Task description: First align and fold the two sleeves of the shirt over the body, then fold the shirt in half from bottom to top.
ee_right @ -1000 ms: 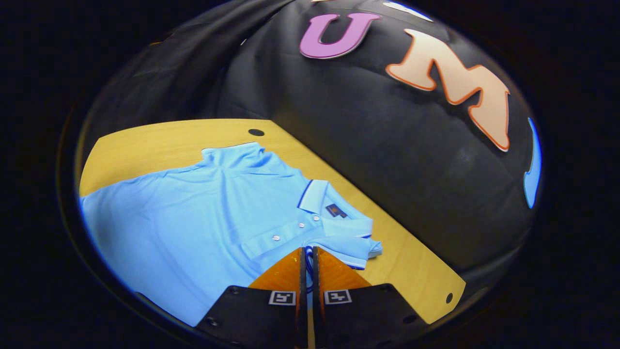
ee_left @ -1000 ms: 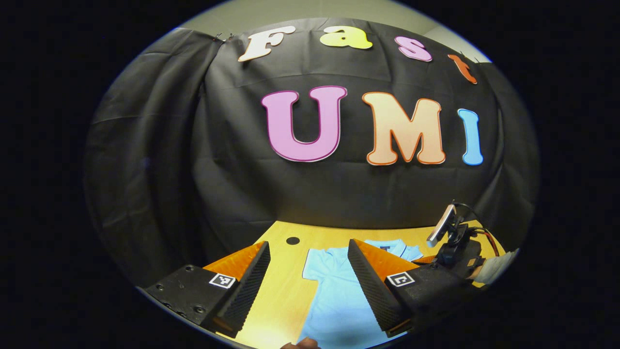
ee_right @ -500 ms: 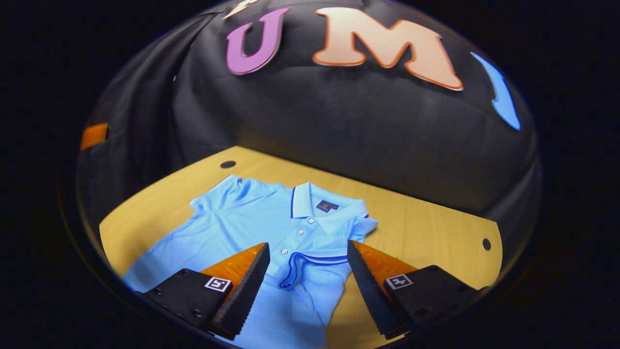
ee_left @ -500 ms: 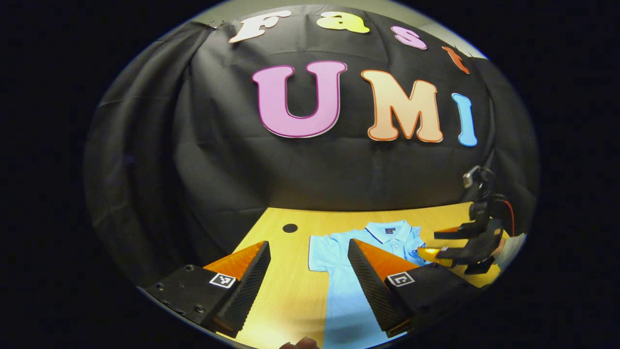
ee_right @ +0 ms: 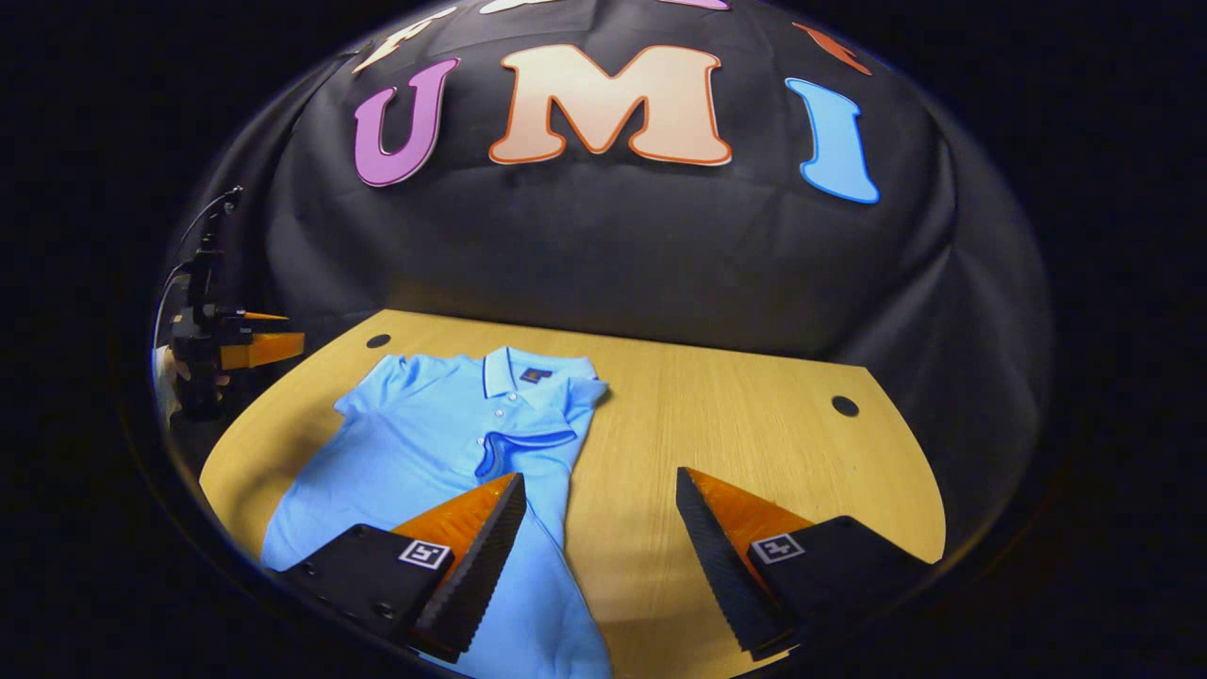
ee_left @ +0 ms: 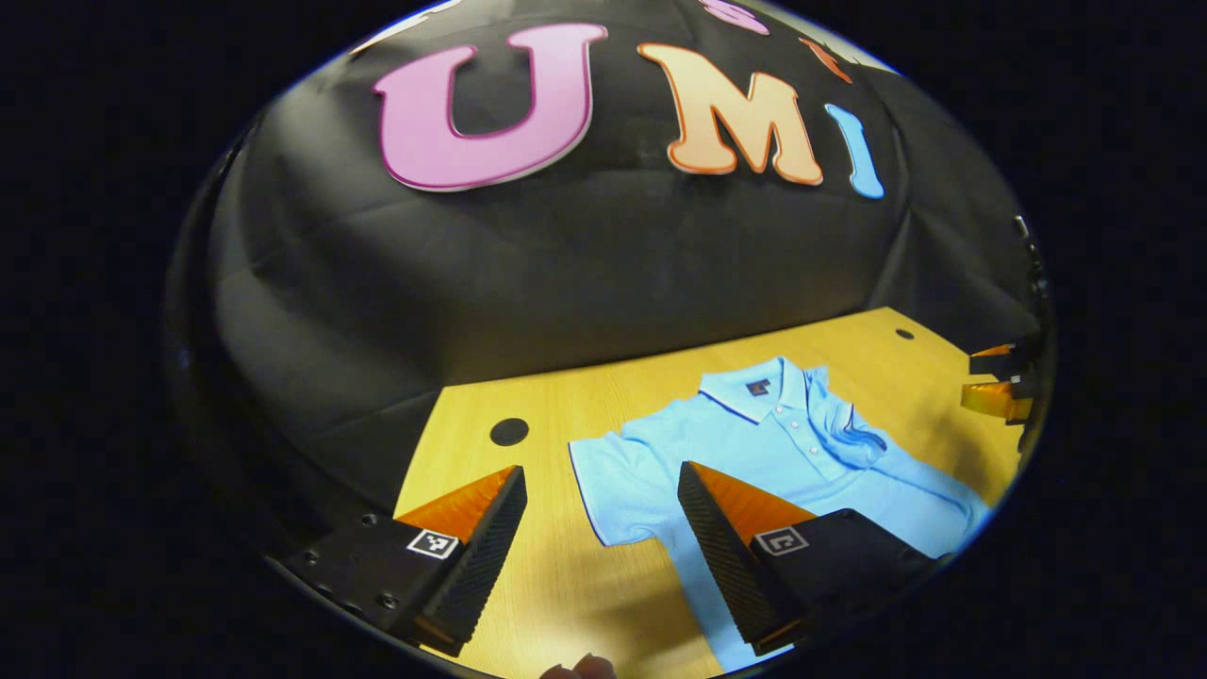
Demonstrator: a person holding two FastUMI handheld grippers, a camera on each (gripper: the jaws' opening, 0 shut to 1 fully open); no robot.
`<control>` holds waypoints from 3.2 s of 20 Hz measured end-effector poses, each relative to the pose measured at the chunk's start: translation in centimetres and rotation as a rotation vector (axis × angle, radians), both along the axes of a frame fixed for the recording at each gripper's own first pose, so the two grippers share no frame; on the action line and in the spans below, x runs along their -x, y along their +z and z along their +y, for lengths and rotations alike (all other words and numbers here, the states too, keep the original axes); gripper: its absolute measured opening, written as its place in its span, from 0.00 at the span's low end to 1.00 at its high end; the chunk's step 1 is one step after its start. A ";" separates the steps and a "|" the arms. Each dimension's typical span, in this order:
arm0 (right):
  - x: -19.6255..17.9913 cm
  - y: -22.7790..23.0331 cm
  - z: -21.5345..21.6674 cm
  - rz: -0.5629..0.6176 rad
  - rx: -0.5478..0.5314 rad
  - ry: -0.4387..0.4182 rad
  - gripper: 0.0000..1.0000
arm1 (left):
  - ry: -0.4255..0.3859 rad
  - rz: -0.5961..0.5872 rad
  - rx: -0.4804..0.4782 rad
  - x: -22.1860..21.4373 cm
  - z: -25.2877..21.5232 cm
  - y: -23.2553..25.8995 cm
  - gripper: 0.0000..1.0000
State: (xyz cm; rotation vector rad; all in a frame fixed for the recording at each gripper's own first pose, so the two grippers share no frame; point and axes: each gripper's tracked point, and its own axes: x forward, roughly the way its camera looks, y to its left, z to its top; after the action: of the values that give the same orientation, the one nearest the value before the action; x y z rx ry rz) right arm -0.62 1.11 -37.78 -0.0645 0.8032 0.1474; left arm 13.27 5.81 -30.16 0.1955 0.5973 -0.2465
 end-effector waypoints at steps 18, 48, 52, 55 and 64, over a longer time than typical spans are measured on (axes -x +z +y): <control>6.4 -1.9 -0.2 0.131 0.063 -0.100 1.00 | -0.198 0.186 0.060 -3.8 -3.4 -11.7 0.75; 7.4 -0.1 -8.2 0.118 -0.066 -0.143 0.99 | -0.193 0.067 0.028 -3.1 -22.2 -7.0 0.00; 6.3 0.3 -7.4 0.095 -0.079 -0.132 0.97 | -0.148 0.090 0.004 -2.9 -19.3 -7.4 0.67; 5.9 0.1 -6.3 0.096 -0.091 -0.118 0.98 | -0.039 0.083 -0.022 -2.8 -14.7 -7.7 0.95; 6.4 -0.6 -5.2 0.127 -0.061 -0.087 0.98 | 0.070 0.133 -0.027 -4.3 -10.5 -11.5 0.95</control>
State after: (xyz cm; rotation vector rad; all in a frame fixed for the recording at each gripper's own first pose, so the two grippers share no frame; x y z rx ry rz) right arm -6.98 -4.11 -38.40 0.0376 0.9258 0.0944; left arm 17.59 -4.73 -41.68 0.1844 0.7388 -0.1847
